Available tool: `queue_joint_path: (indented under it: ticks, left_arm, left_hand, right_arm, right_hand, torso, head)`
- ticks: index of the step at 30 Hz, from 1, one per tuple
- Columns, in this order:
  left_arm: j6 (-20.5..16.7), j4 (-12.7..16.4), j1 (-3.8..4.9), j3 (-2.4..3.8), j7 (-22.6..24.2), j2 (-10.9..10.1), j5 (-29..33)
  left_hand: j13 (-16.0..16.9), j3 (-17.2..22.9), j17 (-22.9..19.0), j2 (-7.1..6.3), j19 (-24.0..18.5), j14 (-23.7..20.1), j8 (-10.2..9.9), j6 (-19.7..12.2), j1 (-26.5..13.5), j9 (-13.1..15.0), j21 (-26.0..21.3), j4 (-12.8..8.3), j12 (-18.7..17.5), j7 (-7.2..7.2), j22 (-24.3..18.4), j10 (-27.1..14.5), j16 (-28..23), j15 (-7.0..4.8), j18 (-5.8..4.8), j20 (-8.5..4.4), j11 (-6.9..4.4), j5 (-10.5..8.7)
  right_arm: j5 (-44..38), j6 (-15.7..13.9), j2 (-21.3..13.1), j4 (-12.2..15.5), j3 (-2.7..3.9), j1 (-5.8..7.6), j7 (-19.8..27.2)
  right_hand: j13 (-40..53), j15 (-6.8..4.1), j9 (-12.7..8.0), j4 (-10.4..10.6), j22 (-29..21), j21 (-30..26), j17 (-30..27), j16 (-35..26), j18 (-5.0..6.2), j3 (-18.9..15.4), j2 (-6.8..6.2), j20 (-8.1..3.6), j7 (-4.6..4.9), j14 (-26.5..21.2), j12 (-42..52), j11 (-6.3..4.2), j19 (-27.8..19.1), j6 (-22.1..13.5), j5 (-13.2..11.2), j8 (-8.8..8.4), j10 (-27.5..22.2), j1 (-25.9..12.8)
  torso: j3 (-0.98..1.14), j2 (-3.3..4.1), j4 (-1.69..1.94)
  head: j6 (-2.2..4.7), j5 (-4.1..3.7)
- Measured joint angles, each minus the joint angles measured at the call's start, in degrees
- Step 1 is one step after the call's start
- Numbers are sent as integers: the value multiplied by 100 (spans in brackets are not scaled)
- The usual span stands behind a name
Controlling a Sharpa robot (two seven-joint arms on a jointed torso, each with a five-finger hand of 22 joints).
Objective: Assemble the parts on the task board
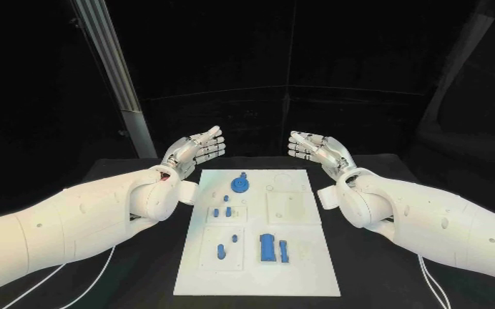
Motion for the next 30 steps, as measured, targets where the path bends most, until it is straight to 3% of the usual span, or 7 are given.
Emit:
queue_joint_path:
  ticks: [1, 6, 11, 14, 18, 22, 30]
  left_arm:
    - [-110, 110, -48, 61, 8, -31, -8]
    - [-732, 662, -314, 328, 53, -154, -64]
    - [-1508, 1200, -558, 572, 126, -268, -146]
    - [-1956, 1433, -662, 677, 175, -325, -194]
    - [-2415, 1617, -746, 759, 230, -366, -245]
    - [-2705, 1684, -772, 778, 270, -380, -281]
    - [-2935, 1688, -773, 781, 308, -382, -314]
  left_hand:
    - [-9, -40, -24, 11, -121, -138, 0, -131, -187, -8, -36, -7, -22, -63, -38, -137, -38, -62, -80, -35, -25, 0]
    - [-32, -227, -105, 44, -707, -813, -27, -785, -1091, -34, -135, -26, -298, -307, -233, -796, -199, -289, -170, -211, -252, -27]
    - [-40, -357, -134, 57, -1150, -1324, -27, -1275, -1777, -41, -198, -26, -461, -407, -375, -1299, -347, -381, -246, -341, -474, -27]
    - [-43, -432, -140, 60, -1365, -1585, -27, -1529, -2129, -46, -199, -38, -492, -438, -448, -1554, -531, -410, -376, -491, -545, -43]
    - [-48, -658, -149, 64, -1649, -1912, -47, -1844, -2565, -50, -202, -38, -522, -467, -687, -1874, -700, -433, -577, -707, -597, -49]
    - [-49, -818, -151, 65, -1864, -2155, -47, -2080, -2898, -49, -223, -36, -549, -477, -840, -2121, -753, -440, -636, -804, -621, -49]
    - [-48, -937, -150, 66, -2216, -2558, -47, -2471, -3442, -49, -223, -39, -549, -483, -970, -2518, -819, -445, -665, -894, -644, -49]
  right_arm:
    - [70, -107, -32, 154, -13, 4, 7]
    - [479, -691, -197, 822, -72, 6, 56]
    - [931, -1327, -319, 1308, -114, 3, 115]
    - [1157, -1643, -359, 1475, -125, 1, 149]
    - [1348, -1910, -375, 1546, -128, 1, 181]
    - [1455, -2040, -377, 1549, -129, 1, 197]
    - [1559, -2166, -377, 1551, -129, 1, 218]
  right_hand:
    - [-7, -15, -18, 3, -7, -15, -18, -13, 0, 36, -23, -19, -18, -101, 0, -36, -91, -81, -20, 0, -91, -121]
    - [-52, -80, -109, 14, -45, -148, -126, -55, -90, 217, -149, -158, -150, -865, -23, -301, -784, -697, -120, -34, -783, -1039]
    - [-66, -108, -146, 26, -59, -424, -169, -55, -179, 274, -201, -384, -426, -1468, -23, -426, -1332, -1176, -152, -34, -1337, -1763]
    - [-70, -117, -153, 23, -61, -530, -183, -73, -383, 302, -219, -525, -536, -1781, -23, -470, -1615, -1429, -152, -34, -1611, -2136]
    - [-74, -125, -164, 11, -66, -610, -190, -76, -537, 319, -232, -643, -630, -2177, -34, -493, -1978, -1748, -173, -56, -1977, -2614]
    - [-76, -129, -167, 24, -67, -630, -196, -76, -626, 332, -238, -693, -671, -2466, -44, -504, -2234, -1976, -174, -56, -2233, -2960]
    - [-76, -129, -171, 24, -66, -656, -198, -76, -626, 332, -242, -740, -707, -2939, -44, -515, -2669, -2359, -173, -56, -2670, -3523]
  torso:
    - [5, -8, 10]
    - [27, -49, 54]
    - [33, -61, 66]
    - [34, -64, 70]
    - [35, -65, 72]
    - [36, -65, 73]
    - [36, -66, 73]
  head:
    - [4, 3]
    - [14, 8]
    - [15, 8]
    - [15, 8]
    - [15, 8]
    - [15, 9]
    - [15, 9]
